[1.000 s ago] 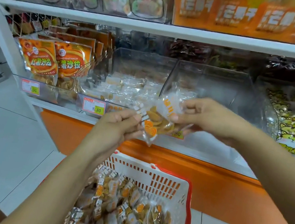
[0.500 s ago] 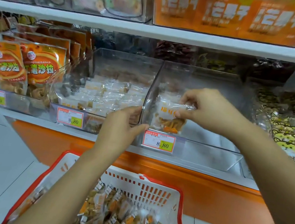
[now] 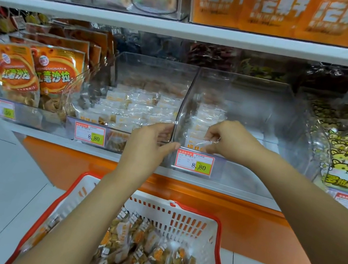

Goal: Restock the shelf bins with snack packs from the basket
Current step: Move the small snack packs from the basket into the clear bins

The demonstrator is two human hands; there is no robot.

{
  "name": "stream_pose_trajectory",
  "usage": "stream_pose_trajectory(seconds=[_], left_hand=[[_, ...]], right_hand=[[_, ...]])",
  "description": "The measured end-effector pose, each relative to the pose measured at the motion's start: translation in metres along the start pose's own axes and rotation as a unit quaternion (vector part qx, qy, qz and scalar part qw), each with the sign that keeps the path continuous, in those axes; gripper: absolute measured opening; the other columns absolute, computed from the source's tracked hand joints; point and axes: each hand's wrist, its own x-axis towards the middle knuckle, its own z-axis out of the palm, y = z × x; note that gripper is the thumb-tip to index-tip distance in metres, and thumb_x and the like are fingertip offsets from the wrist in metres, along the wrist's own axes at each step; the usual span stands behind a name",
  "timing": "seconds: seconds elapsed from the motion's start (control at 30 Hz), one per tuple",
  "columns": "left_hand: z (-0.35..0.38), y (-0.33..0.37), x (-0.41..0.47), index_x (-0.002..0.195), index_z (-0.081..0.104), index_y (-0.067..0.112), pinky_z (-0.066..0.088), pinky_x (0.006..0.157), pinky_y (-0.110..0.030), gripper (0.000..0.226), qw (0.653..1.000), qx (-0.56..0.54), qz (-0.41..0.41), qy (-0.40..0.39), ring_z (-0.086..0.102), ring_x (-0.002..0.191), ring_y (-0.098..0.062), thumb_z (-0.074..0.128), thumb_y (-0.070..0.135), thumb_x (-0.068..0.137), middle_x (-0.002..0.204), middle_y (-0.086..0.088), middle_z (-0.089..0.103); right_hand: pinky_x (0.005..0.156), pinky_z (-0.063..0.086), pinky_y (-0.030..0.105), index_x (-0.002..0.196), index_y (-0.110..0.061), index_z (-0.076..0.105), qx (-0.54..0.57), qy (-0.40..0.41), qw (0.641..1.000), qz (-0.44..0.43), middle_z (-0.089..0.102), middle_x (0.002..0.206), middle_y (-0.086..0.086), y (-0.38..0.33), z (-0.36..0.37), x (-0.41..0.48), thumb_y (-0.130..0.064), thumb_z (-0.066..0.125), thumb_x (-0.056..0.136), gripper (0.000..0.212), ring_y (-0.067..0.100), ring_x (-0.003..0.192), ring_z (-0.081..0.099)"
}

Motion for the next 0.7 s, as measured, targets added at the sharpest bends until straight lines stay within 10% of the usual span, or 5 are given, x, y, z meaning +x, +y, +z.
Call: stream_pose_trajectory(seconds=[0.3, 0.4, 0.7], left_hand=[[-0.001, -0.007, -0.018, 0.116, 0.068, 0.020, 0.050, 0.081, -0.013, 0.024, 0.994, -0.070, 0.056, 0.059, 0.063, 0.088, 0.007, 0.059, 0.020, 0.094, 0.099, 0.017, 0.069], [0.001, -0.016, -0.035, 0.094, 0.073, 0.021, 0.058, 0.076, -0.034, 0.016, 0.989, -0.114, 0.046, 0.086, 0.069, 0.079, -0.005, 0.057, 0.022, 0.095, 0.082, 0.011, 0.072], [0.046, -0.094, -0.083, 0.065, 0.067, 0.012, 0.055, 0.071, -0.038, 0.029, 0.990, -0.002, -0.108, -0.096, 0.066, 0.066, -0.017, 0.061, 0.019, 0.092, 0.064, -0.001, 0.068]], right_hand=[[0.062, 0.040, 0.029, 0.072, -0.010, 0.060, 0.026, 0.147, 0.988, -0.026, 0.058, 0.065, 0.000, -0.017, -0.020, -0.044, -0.035, 0.064, 0.087, 0.030, 0.016, 0.066, 0.050], [0.057, 0.036, 0.029, 0.071, -0.012, 0.058, 0.022, 0.125, 0.991, -0.032, 0.056, 0.064, -0.001, -0.019, -0.008, -0.075, -0.035, 0.061, 0.089, 0.030, 0.015, 0.063, 0.049], [0.051, 0.037, 0.023, 0.071, -0.011, 0.055, 0.002, -0.076, 0.984, 0.163, 0.056, 0.073, 0.006, 0.022, 0.084, -0.128, -0.018, 0.050, 0.090, 0.021, 0.019, 0.068, 0.052]])
